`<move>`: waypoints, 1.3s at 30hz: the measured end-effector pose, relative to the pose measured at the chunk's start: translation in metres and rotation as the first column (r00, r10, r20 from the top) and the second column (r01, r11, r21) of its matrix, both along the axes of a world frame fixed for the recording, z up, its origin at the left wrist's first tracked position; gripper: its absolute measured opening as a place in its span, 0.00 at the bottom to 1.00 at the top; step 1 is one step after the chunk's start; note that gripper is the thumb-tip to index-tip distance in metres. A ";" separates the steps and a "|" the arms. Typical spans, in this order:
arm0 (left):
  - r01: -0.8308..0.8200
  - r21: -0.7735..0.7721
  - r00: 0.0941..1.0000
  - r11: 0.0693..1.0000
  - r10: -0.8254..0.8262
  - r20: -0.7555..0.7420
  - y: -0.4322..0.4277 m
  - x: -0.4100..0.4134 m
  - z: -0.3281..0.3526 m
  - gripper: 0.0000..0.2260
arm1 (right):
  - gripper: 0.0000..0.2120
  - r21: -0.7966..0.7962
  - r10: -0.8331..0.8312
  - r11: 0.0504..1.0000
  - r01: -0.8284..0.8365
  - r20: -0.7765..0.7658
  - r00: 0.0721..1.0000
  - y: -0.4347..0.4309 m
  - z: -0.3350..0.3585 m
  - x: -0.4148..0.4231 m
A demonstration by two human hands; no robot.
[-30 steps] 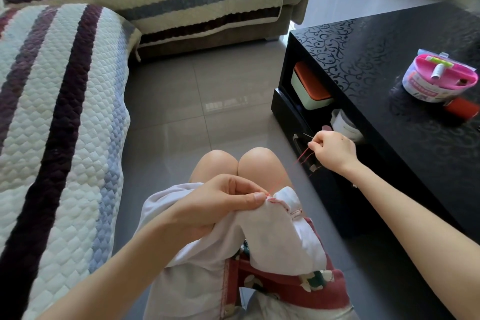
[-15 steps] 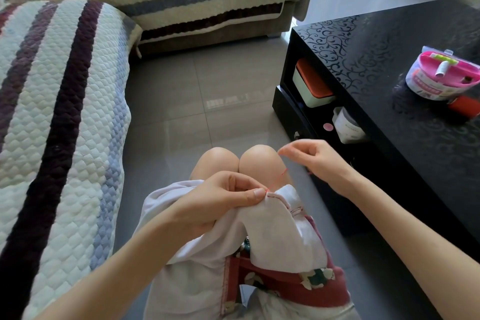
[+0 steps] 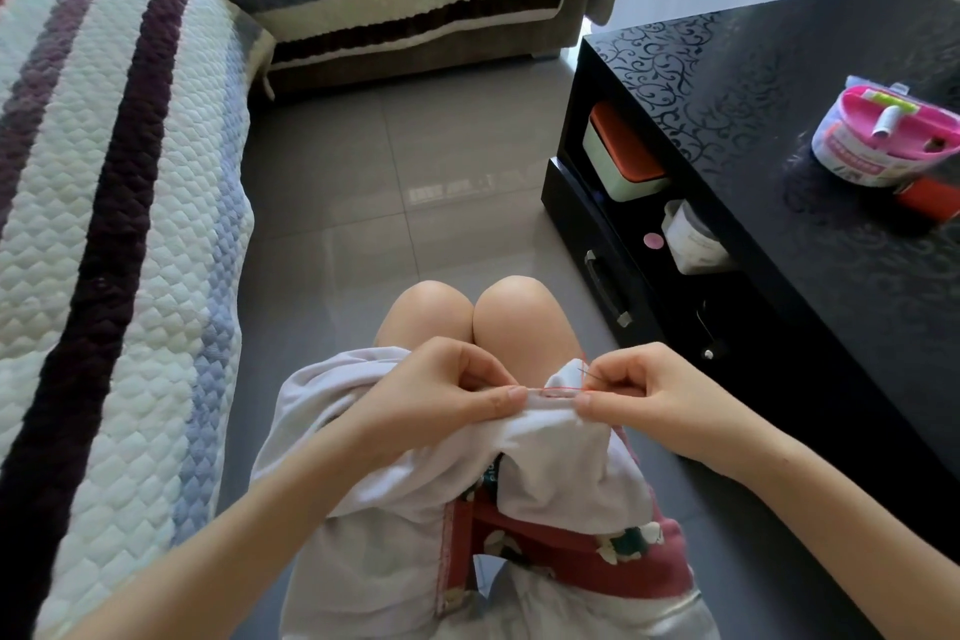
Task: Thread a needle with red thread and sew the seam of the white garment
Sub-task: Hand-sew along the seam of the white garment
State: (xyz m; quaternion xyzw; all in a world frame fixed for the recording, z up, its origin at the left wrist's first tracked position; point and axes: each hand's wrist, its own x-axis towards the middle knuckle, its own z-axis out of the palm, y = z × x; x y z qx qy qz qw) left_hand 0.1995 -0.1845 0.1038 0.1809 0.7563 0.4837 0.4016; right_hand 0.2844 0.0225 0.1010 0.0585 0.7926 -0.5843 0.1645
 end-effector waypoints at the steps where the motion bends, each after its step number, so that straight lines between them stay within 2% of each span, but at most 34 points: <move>1: 0.002 -0.007 1.000 1.000 -0.002 -0.009 0.002 0.001 -0.001 0.07 | 0.13 0.064 -0.017 0.998 0.019 -0.031 0.999 -0.001 -0.002 0.002; 4: -0.012 -0.023 1.000 1.000 0.012 -0.013 0.005 0.002 -0.005 0.07 | 0.06 0.307 0.009 0.950 0.056 -0.208 0.978 -0.004 -0.009 0.007; 7: -0.046 -0.020 0.999 0.999 0.046 -0.009 0.004 0.003 -0.007 0.07 | 0.06 0.374 0.033 0.919 0.126 -0.391 0.920 -0.007 -0.006 0.014; 10: -0.048 -0.010 0.999 0.999 0.048 -0.001 0.004 0.002 -0.007 0.06 | 0.05 0.432 0.078 0.889 0.150 -0.466 0.881 -0.016 -0.002 0.019; 14: -0.059 0.003 0.998 0.998 0.059 -0.003 0.004 0.003 -0.008 0.06 | 0.08 0.470 0.064 0.861 0.192 -0.475 0.878 -0.023 -0.003 0.020; 22: -0.067 0.016 0.998 0.998 0.066 0.023 0.003 0.003 -0.006 0.06 | 0.11 0.471 0.064 0.863 0.184 -0.462 0.885 -0.026 0.001 0.017; 39: -0.039 0.022 0.999 0.999 0.039 0.001 0.002 0.004 -0.006 0.05 | 0.05 0.540 0.099 0.824 0.170 -0.433 0.896 -0.029 0.000 0.015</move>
